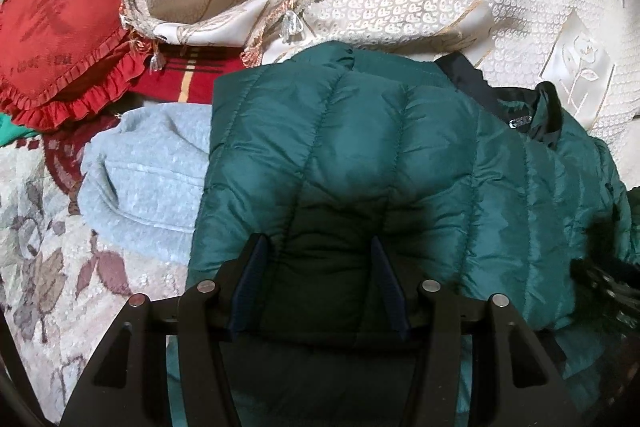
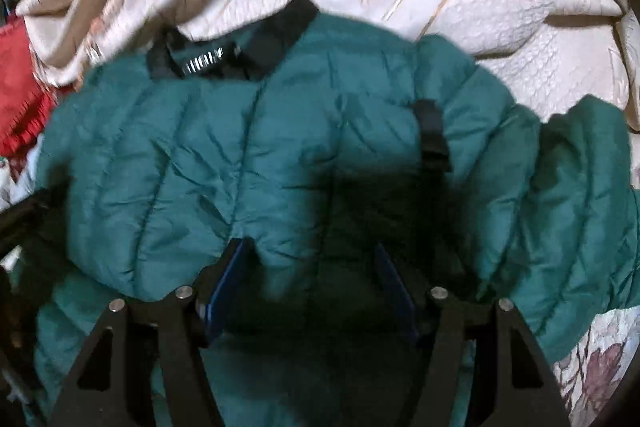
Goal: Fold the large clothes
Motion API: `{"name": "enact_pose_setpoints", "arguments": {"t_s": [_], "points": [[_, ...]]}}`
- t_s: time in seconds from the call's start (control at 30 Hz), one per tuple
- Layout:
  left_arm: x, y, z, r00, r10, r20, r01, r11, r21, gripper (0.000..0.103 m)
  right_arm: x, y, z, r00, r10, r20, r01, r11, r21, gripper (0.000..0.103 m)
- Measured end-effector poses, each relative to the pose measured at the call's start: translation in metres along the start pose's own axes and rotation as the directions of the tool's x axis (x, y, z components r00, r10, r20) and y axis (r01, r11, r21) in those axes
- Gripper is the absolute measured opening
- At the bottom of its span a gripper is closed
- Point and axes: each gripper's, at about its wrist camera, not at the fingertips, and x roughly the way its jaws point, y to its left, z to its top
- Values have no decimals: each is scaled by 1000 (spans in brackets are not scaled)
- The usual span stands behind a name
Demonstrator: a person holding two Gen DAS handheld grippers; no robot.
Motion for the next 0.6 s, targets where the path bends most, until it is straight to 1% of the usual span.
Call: {"name": "enact_pose_setpoints", "arguments": {"t_s": [0.07, 0.17, 0.27, 0.3, 0.37, 0.47, 0.53, 0.6], "points": [[-8, 1, -2, 1000, -5, 0, 5, 1000, -2, 36, 0, 2, 5, 1000, -13, 7, 13, 1000, 1, 69], [-22, 0, -4, 1000, -10, 13, 10, 1000, 7, 36, -15, 5, 11, 999, 0, 40, -1, 1000, 16, 70], [-37, -5, -6, 999, -17, 34, 16, 1000, 25, 36, -35, 4, 6, 998, 16, 63, -17, 1000, 15, 75], [-43, -7, -7, 1000, -18, 19, 17, 999, 30, 36, -43, 4, 4, 997, 21, 71, -22, 1000, 14, 78], [-51, -10, -8, 999, -21, 27, 20, 999, 40, 36, -54, 6, 0, 996, 31, 85, -33, 999, 16, 80], [-64, -14, -9, 999, -28, 42, 26, 999, 48, 36, -63, 8, -5, 995, 37, 94, -39, 999, 20, 82], [-70, -14, -10, 998, -30, 49, 28, 998, 52, 36, -65, 8, -8, 996, 32, 87, -34, 999, 25, 82], [-76, -15, -11, 998, -33, 55, 30, 998, 53, 36, -68, 7, -14, 996, 46, 76, -49, 998, 35, 82]]}}
